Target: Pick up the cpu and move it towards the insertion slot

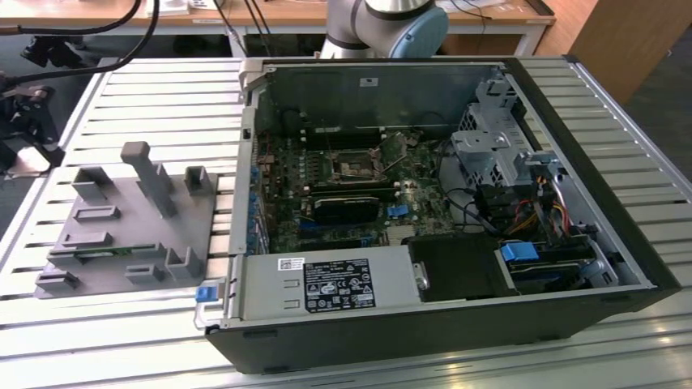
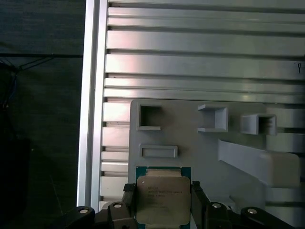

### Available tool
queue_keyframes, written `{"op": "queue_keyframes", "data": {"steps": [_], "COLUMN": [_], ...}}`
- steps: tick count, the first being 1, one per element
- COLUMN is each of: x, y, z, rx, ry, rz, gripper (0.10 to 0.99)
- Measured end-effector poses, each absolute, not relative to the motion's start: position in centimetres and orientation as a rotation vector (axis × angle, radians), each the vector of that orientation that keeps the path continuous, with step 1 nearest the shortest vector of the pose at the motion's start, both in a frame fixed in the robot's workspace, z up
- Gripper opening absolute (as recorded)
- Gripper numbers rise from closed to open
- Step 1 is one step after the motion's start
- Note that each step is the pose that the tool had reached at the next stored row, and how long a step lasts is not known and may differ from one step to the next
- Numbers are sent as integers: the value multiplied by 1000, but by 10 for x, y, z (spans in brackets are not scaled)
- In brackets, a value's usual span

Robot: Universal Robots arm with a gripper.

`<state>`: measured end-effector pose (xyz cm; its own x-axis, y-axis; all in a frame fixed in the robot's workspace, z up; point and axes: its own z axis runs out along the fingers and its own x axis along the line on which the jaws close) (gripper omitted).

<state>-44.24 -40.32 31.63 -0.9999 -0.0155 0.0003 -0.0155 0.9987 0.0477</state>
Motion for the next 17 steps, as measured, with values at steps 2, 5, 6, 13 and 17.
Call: {"op": "queue_keyframes", "data": {"steps": [2,5,6,13,17], "x": [-442,-442,-442,-442,-442], "y": [-403,-403,-403,-403,-403], "z": [318,320,320,324,327], "rx": [24,24,24,24,24], "ry": [-3140,-3140,-3140,-3140,-3140], "rz": [-75,-75,-75,-75,-75], "gripper": [545,545,545,545,545]}}
